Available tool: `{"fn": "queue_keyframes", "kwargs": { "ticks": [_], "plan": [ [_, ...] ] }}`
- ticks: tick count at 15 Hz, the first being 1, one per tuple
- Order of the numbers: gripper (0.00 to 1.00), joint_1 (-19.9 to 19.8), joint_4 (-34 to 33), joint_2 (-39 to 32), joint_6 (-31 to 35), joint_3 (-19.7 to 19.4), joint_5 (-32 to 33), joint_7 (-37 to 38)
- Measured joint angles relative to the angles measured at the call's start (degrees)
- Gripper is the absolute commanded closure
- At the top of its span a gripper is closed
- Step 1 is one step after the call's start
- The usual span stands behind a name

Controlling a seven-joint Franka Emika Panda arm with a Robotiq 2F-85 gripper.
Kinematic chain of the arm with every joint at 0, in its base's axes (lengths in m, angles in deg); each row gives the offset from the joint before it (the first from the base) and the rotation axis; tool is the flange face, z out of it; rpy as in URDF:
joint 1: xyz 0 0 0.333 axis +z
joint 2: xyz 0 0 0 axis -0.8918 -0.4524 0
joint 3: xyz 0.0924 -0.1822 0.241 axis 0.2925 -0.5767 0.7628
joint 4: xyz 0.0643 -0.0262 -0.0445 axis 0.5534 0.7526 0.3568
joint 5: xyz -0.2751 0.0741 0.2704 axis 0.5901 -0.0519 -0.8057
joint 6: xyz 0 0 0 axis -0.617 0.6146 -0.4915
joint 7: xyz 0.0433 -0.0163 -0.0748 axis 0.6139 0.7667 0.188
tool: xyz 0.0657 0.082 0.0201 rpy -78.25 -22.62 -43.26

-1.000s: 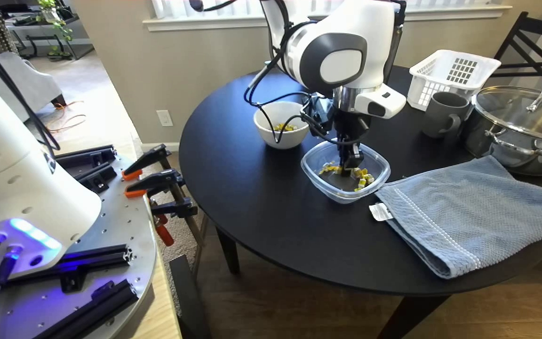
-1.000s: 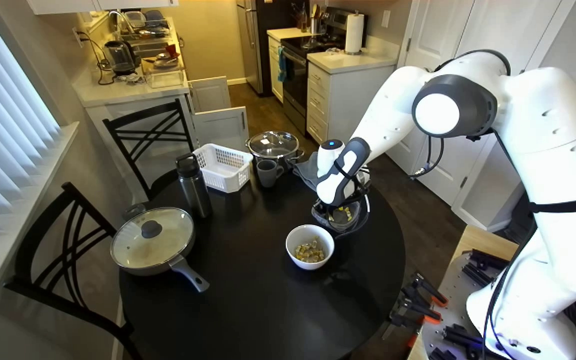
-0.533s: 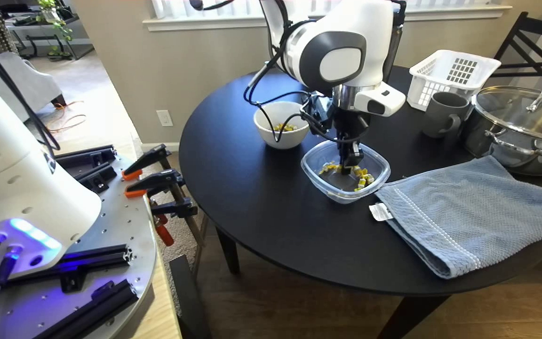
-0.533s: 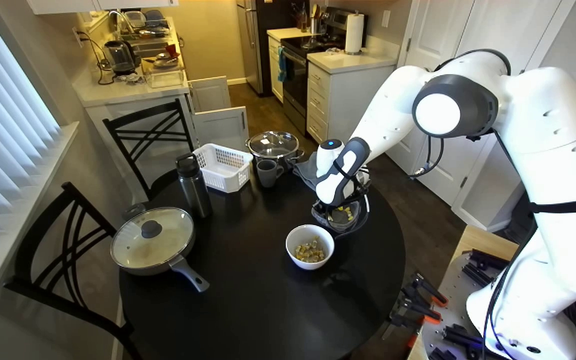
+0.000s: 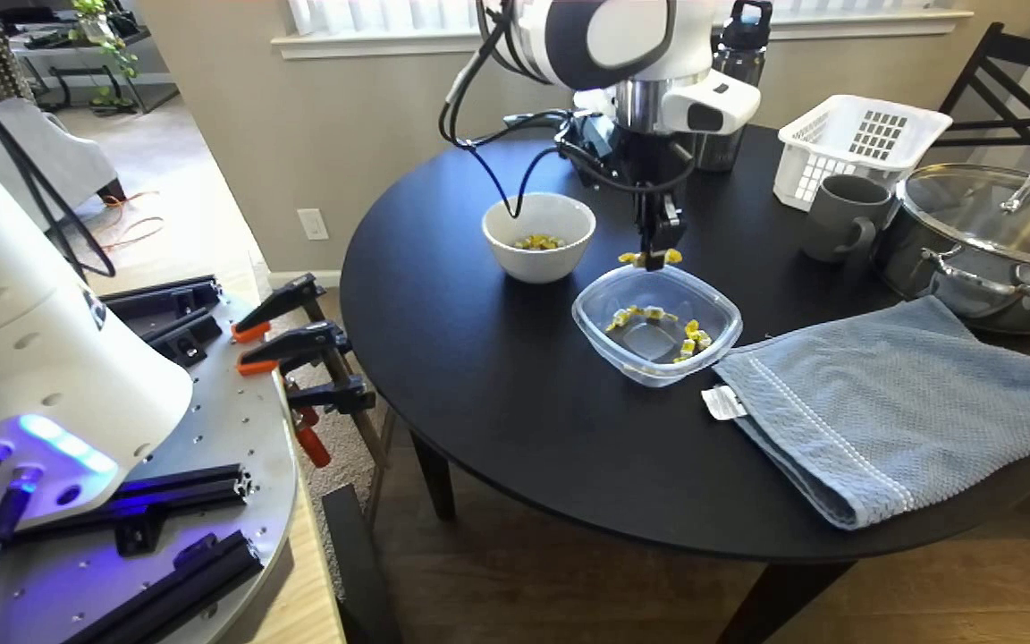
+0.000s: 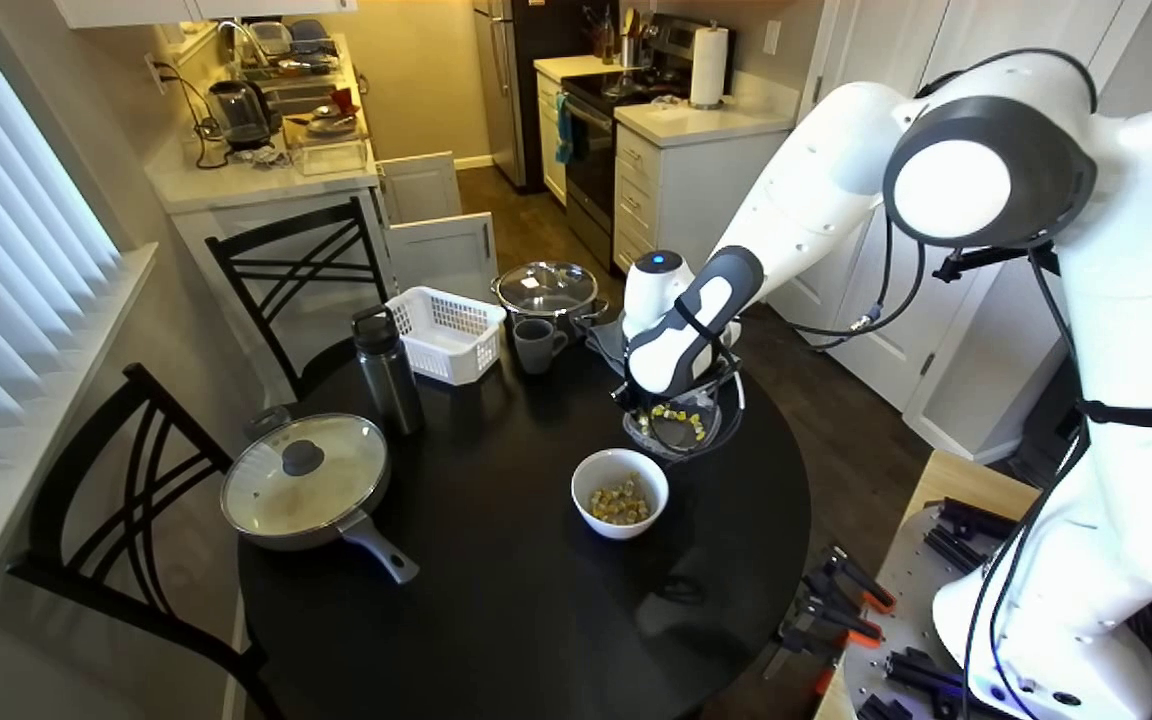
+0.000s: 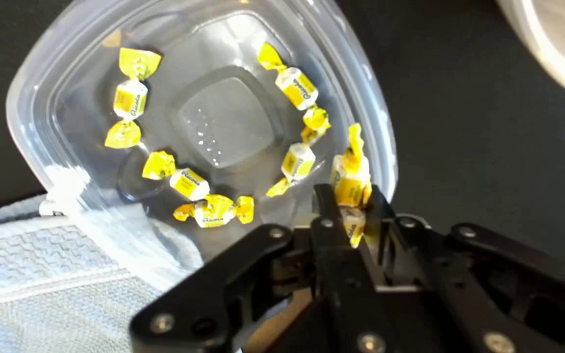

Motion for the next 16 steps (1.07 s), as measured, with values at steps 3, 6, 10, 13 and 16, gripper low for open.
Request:
{"fn": "queue_keyframes", "kwargs": {
  "ticks": [3,6,10,13,16],
  "plan": [
    [0.96,2.2,3.8,5.1,0.0,-0.6,2.6,0.0],
    [0.96,3.2,8.0,10.4,0.0,1.2,4.8,-1.1],
    [0.96,4.7,13.2,16.3,0.0,5.2,7.3,-2.2],
    [0.52,5.1,15.2,18.2,-0.3,8.2,7.6,-2.9],
    [0.32,5.1,16.0,18.6,-0.3,9.3,7.8,-3.2]
  ]
}}
